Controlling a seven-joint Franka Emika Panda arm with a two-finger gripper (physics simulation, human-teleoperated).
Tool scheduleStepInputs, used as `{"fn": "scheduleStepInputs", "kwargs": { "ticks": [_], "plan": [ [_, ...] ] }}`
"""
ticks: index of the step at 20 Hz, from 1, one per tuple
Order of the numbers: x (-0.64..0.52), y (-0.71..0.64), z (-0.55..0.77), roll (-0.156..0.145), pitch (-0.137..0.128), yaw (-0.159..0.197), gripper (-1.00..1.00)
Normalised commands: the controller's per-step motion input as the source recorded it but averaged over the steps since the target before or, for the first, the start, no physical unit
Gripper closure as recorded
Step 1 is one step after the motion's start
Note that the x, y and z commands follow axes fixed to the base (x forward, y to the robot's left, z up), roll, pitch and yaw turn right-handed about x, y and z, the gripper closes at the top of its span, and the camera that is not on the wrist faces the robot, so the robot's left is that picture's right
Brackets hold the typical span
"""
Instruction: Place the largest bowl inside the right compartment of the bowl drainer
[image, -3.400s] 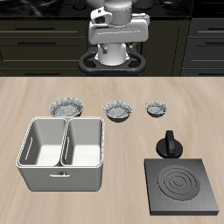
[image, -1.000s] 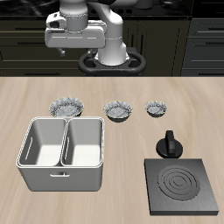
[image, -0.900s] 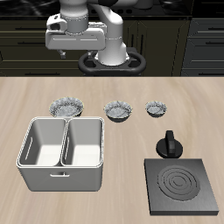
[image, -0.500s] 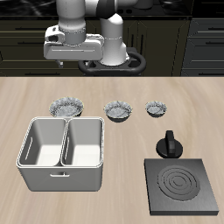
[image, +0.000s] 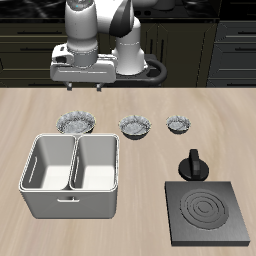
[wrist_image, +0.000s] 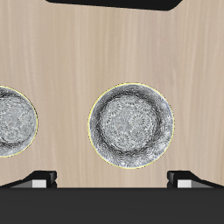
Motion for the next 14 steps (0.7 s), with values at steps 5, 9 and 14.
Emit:
{"fn": "scheduleStepInputs", "kwargs": {
  "ticks": [5,9,14],
  "plan": [
    [0.08,-0.03,-0.33,-0.007,0.042,-0.02,-1.0],
    [0.06,0.06,-0.23,-0.004,0.021,-0.013,-1.0],
    [0.02,0.06,-0.32,0.009,0.028,-0.011,-1.0]
  ]
}}
